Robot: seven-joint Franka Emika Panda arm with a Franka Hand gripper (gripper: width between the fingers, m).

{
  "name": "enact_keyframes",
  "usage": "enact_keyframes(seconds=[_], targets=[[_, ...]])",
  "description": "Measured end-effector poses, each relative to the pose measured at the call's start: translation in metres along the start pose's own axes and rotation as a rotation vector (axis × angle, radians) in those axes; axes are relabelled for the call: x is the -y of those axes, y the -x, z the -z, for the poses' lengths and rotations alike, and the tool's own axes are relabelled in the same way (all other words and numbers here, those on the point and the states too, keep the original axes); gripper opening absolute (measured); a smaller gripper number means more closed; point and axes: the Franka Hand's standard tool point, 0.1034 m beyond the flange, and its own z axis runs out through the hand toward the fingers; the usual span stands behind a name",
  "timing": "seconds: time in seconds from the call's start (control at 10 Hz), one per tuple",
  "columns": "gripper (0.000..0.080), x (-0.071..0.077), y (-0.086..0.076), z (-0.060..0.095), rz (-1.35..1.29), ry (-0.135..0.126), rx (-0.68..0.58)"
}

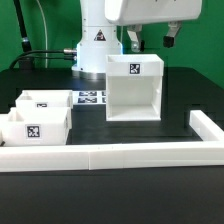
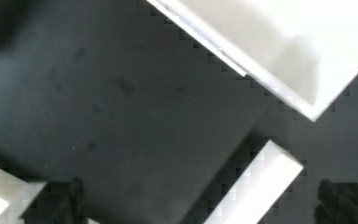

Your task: Assemble drawer

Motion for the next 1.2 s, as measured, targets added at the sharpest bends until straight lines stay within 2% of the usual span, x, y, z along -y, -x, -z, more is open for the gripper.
enact_keyframes(seconds=[0.1, 0.2, 0.4, 0.9, 1.0, 1.2], targets=[[0.0650, 0.016, 0.016, -0.002, -0.145, 0.002, 0.011], [0.0650, 0.029, 0.024, -0.005, -0.253, 0.002, 0.026], [0.0650, 0.032, 0.029, -0.007, -0.303, -0.036, 0.036], [0.0650, 0.034, 0.030, -0.010, -0.316, -0.041, 0.034], [0.0650, 0.039, 0.041, -0.020, -0.373, -0.065, 0.026], [0.0650, 0.051, 0.053, -0.035, -0.411, -0.089, 0.026]])
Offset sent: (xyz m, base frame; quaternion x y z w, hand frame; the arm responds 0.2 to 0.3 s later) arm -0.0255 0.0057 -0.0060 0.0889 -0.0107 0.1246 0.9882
